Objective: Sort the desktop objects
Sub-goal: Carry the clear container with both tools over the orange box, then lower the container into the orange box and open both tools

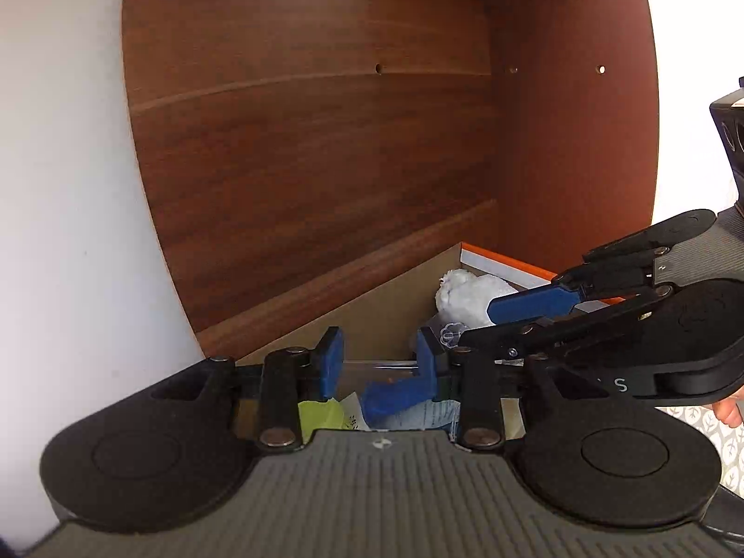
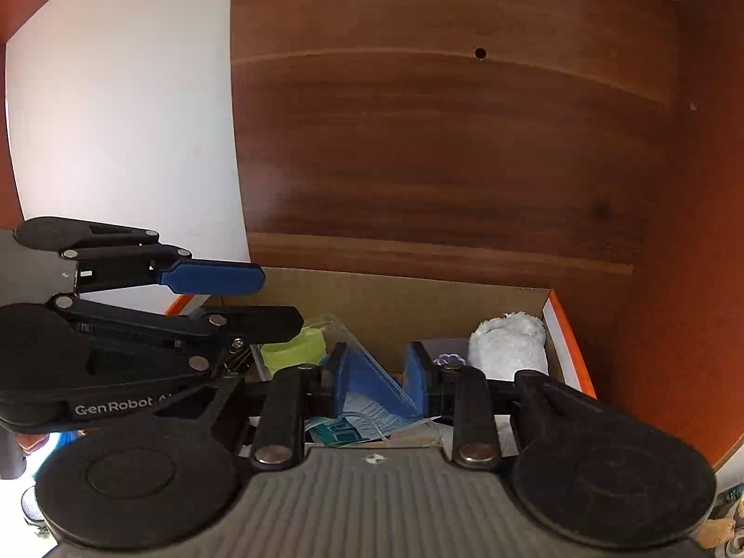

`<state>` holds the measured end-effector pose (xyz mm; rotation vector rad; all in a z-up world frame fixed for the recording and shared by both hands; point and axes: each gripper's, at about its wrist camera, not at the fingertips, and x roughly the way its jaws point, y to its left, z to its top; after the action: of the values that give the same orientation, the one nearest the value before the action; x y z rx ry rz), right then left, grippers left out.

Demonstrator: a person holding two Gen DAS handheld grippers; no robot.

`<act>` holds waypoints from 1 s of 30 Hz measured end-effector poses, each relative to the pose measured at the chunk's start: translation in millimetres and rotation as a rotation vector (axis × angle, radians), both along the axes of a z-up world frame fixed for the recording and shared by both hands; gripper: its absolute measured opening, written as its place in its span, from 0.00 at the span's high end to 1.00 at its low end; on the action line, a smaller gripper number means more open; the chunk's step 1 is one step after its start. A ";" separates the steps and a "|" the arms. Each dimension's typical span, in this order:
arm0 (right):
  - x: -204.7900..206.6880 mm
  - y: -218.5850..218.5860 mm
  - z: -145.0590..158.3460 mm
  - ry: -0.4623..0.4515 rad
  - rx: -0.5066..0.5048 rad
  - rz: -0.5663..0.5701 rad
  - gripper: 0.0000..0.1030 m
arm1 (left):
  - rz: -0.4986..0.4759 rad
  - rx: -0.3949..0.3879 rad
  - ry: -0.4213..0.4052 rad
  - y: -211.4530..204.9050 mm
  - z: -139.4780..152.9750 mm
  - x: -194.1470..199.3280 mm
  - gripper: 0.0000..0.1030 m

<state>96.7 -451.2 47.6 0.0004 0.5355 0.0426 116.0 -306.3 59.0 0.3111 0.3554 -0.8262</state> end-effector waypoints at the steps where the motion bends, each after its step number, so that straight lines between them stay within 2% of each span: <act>1: 0.5 -1.2 -2.1 0.001 0.007 -0.003 0.74 | 0.012 0.005 -0.001 -0.3 -1.7 0.2 0.67; 6: -3.1 2.6 -12.7 0.009 0.035 -0.010 0.73 | 0.062 0.030 -0.015 -7.0 -5.3 7.2 0.58; 9: 7.7 -7.1 -5.3 0.008 0.047 -0.021 0.69 | 0.107 0.039 -0.022 -11.7 -6.2 10.7 0.47; 11: 14.3 -10.3 -7.3 0.008 0.059 -0.022 0.54 | 0.137 0.042 -0.036 -6.8 -4.9 8.8 0.39; 15: 5.7 -3.7 -4.8 0.000 0.046 -0.071 0.46 | 0.198 0.042 -0.047 2.3 -3.0 4.0 0.20; 18: -2.0 5.5 -3.4 -0.008 0.012 -0.116 0.30 | 0.249 0.052 -0.048 10.2 -4.4 1.1 0.15; 20: -8.6 13.0 -1.3 -0.024 -0.003 -0.130 0.10 | 0.279 0.060 -0.046 12.3 -6.6 2.5 0.10; 22: -12.8 20.4 0.6 -0.028 -0.023 -0.139 0.09 | 0.295 0.053 -0.031 18.9 -7.0 2.1 0.05; 25: -22.3 35.9 5.8 -0.041 -0.065 -0.166 0.00 | 0.331 0.046 -0.029 32.0 -6.4 -2.9 0.01; 30: -33.3 54.8 10.9 -0.057 -0.086 -0.180 0.00 | 0.374 0.022 -0.022 52.7 -2.2 -13.6 0.00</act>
<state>63.4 -396.4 58.4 -0.0360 0.4783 -0.1558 102.4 -253.6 56.9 0.2638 0.3876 -0.4521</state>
